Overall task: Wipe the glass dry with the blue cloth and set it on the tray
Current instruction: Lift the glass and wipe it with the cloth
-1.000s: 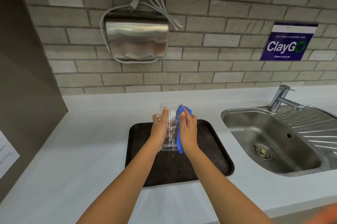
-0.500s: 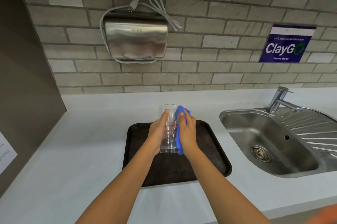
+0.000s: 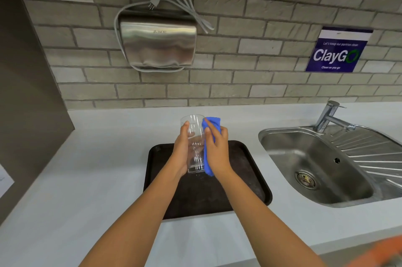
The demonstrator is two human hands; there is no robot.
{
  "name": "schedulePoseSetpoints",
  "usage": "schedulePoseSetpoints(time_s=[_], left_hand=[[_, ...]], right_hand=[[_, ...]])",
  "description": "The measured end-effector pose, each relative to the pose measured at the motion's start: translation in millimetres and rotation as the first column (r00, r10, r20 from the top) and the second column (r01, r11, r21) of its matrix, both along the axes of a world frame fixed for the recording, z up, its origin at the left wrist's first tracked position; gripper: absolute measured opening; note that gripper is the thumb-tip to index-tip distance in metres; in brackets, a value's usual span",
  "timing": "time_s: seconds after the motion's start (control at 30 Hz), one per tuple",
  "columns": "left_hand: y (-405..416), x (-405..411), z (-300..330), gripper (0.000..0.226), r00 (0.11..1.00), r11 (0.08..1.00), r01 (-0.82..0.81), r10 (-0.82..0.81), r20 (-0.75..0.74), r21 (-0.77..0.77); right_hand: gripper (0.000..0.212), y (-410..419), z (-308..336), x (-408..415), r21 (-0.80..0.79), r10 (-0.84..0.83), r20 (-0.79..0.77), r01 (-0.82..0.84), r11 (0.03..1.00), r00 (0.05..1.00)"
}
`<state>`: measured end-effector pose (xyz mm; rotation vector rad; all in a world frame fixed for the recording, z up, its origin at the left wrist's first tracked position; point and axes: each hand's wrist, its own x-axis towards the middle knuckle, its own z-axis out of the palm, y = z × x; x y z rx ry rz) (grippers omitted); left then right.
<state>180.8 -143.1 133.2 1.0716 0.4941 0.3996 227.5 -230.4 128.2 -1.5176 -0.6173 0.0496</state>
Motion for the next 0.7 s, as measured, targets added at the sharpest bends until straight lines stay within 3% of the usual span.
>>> schedulePoseSetpoints(time_s=[0.07, 0.13, 0.23, 0.3, 0.4, 0.47, 0.5, 0.57, 0.63, 0.7], left_hand=[[-2, -1, 0, 0.051, 1.000, 1.000, -0.003, 0.003, -0.006, -0.022], [1, -1, -1, 0.053, 1.000, 1.000, -0.019, 0.019, -0.017, -0.011], [7, -2, -2, 0.055, 1.000, 0.999, -0.031, 0.031, 0.001, 0.031], [10, -5, -4, 0.053, 0.999, 0.998, -0.043, 0.044, -0.018, 0.048], [12, -8, -10, 0.055, 0.998, 0.998, -0.051, 0.052, -0.032, 0.022], [9, -13, -13, 0.058, 0.997, 0.998, -0.063, 0.061, -0.044, -0.029], [9, -15, -12, 0.059, 0.996, 0.996, -0.073, 0.071, -0.052, -0.041], [10, -16, -12, 0.063, 0.993, 0.994, -0.108, 0.106, -0.060, -0.034], [13, -16, -13, 0.069, 0.988, 0.989, -0.149, 0.149, -0.044, 0.003], [17, -17, -15, 0.069, 0.988, 0.989, -0.143, 0.146, -0.051, 0.044]], right_hand=[[0.036, 1, 6, 8, -0.041, -0.027, -0.086, 0.024, 0.999, 0.996], [0.035, 2, 4, 0, -0.041, -0.052, -0.033, 0.050, 0.998, 0.998], [0.033, 5, -12, -17, -0.168, -0.088, 0.361, 0.158, 0.973, 0.928], [0.032, 9, -18, -19, -0.171, -0.069, 0.455, 0.163, 0.972, 0.888], [0.030, 17, -12, -9, -0.063, 0.008, 0.176, 0.003, 0.998, 0.984], [0.028, 23, -9, 2, -0.025, 0.016, -0.030, -0.016, 1.000, 0.999], [0.028, 25, -8, 3, -0.041, 0.009, -0.036, -0.011, 0.999, 0.999], [0.032, 27, -11, -6, -0.127, -0.012, 0.145, 0.030, 0.991, 0.989], [0.032, 27, -19, -18, -0.225, 0.004, 0.395, 0.093, 0.970, 0.919], [0.032, 28, -27, -23, -0.237, 0.013, 0.460, 0.109, 0.965, 0.888]])
